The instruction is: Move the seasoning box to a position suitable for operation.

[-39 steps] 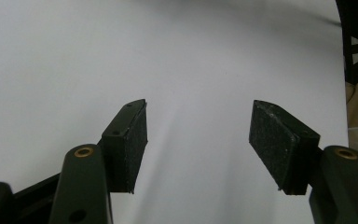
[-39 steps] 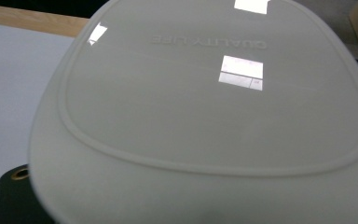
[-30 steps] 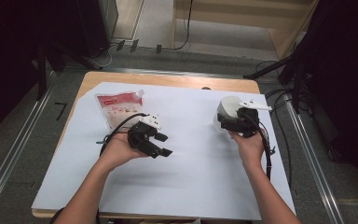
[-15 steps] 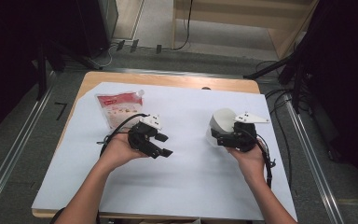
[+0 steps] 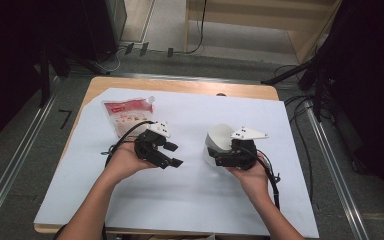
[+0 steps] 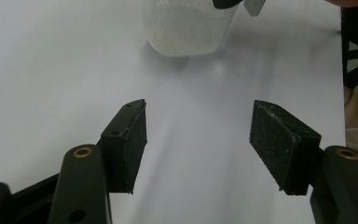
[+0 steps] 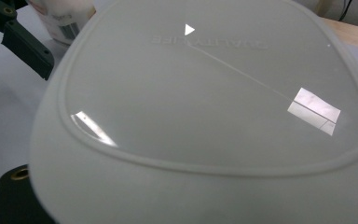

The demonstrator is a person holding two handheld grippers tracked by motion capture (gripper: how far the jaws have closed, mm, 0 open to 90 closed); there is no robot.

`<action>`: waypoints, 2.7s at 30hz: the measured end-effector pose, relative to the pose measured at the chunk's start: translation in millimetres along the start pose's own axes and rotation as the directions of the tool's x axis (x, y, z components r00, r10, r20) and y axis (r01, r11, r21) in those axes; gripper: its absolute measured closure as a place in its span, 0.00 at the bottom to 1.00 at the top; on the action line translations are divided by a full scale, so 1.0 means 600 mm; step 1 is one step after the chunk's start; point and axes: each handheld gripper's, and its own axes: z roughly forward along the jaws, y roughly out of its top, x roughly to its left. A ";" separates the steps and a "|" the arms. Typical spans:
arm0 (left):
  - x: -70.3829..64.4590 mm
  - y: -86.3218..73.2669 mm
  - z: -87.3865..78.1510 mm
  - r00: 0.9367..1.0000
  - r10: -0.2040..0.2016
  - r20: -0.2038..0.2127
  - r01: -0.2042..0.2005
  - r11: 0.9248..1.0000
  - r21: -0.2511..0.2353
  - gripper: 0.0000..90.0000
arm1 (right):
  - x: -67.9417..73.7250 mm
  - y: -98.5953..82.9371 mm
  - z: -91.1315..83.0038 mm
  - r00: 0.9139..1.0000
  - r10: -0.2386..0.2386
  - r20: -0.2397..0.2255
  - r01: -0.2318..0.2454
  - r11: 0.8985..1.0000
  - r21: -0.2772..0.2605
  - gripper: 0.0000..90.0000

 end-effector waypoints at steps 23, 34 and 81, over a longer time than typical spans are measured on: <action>-0.002 -0.017 -0.009 0.999 -0.031 -0.015 0.030 1.000 -0.006 0.42 | 0.053 -0.024 0.051 0.995 -0.094 -0.028 0.094 0.995 0.019 0.17; -0.002 -0.016 -0.007 1.000 -0.025 -0.014 0.025 1.000 0.000 0.41 | 0.059 -0.027 0.050 0.994 -0.107 -0.010 0.107 0.994 0.027 0.16; 0.012 0.002 0.007 1.000 -0.009 -0.007 0.009 1.000 0.016 0.38 | 0.027 -0.010 -0.117 0.996 0.004 -0.092 -0.003 1.000 0.017 0.56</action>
